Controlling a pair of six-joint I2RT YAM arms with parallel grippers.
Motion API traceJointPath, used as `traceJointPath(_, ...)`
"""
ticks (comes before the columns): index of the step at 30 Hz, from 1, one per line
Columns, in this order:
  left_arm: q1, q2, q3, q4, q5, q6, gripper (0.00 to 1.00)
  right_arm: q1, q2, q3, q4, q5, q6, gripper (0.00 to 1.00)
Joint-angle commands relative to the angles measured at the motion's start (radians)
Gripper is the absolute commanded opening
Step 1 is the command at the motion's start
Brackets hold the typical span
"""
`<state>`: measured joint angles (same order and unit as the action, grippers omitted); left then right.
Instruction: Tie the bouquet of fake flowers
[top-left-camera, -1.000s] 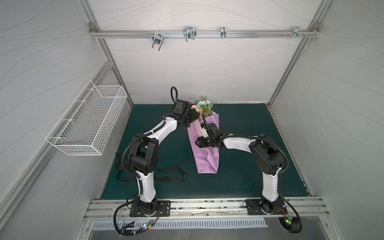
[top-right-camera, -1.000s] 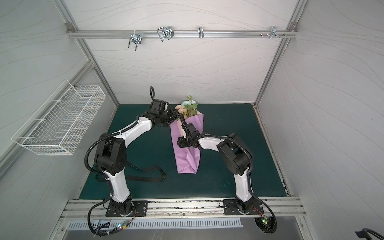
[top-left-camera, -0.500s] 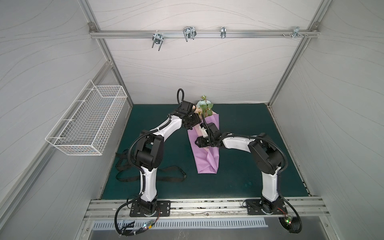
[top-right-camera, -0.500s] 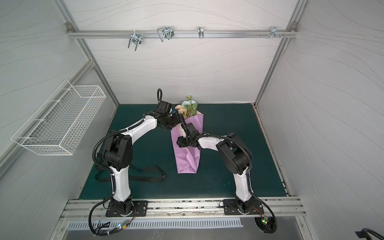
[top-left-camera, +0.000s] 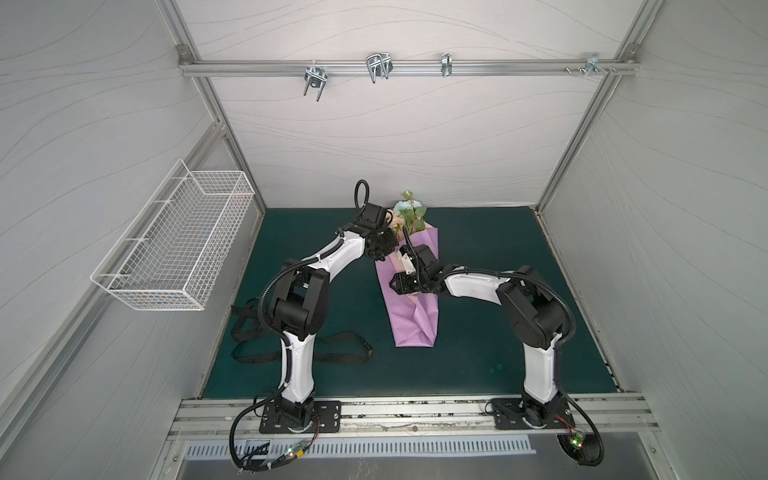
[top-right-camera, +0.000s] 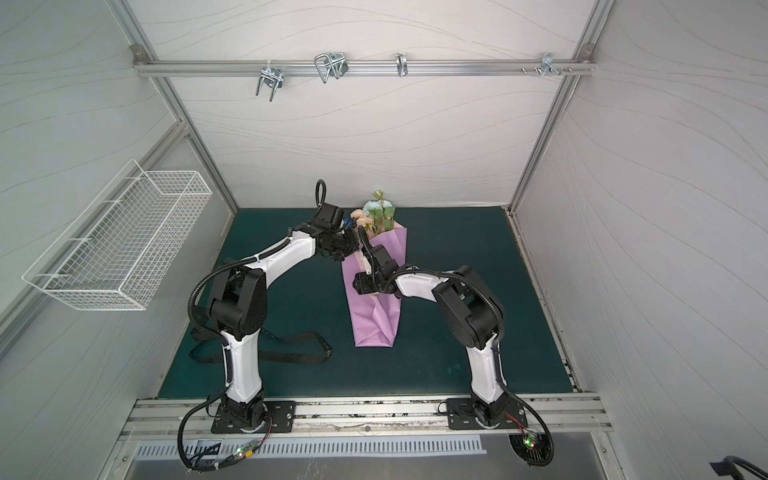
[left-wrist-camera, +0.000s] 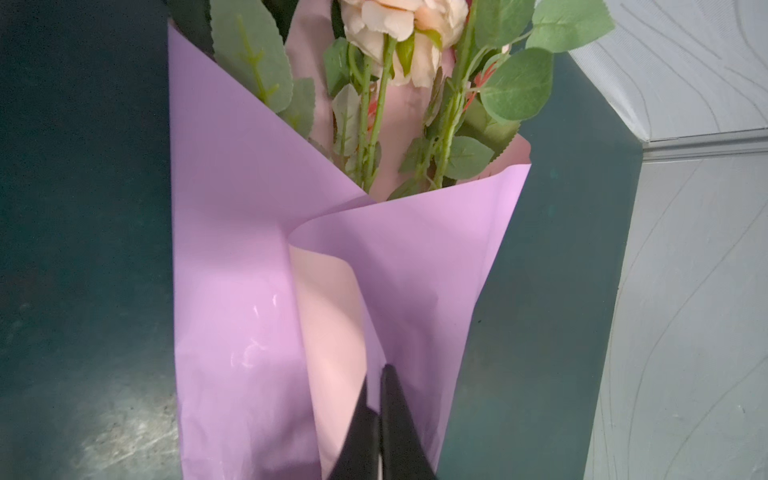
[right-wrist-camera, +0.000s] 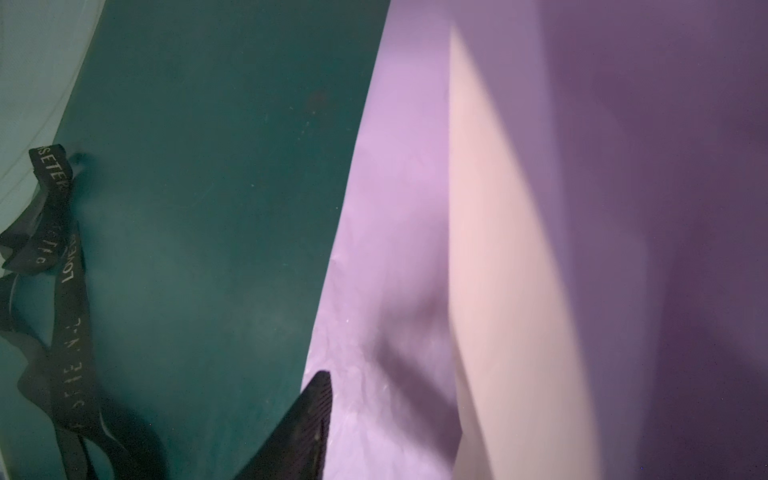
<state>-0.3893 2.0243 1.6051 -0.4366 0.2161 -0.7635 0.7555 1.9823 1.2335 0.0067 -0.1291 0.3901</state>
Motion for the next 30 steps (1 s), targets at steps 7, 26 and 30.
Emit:
traceJointPath(7,0.001,0.0,0.026,0.007,-0.023,0.044,0.0,0.011,-0.104,0.005,-0.058,0.007,-0.045,0.63)
traceJointPath(26,0.031,-0.044,-0.011,0.12,0.053,0.151,0.0,0.01,-0.422,-0.141,-0.182,0.023,-0.045,0.81)
traceJointPath(30,0.035,-0.043,-0.011,0.12,0.052,0.155,0.0,0.005,-0.437,-0.169,-0.185,0.033,-0.038,0.8)
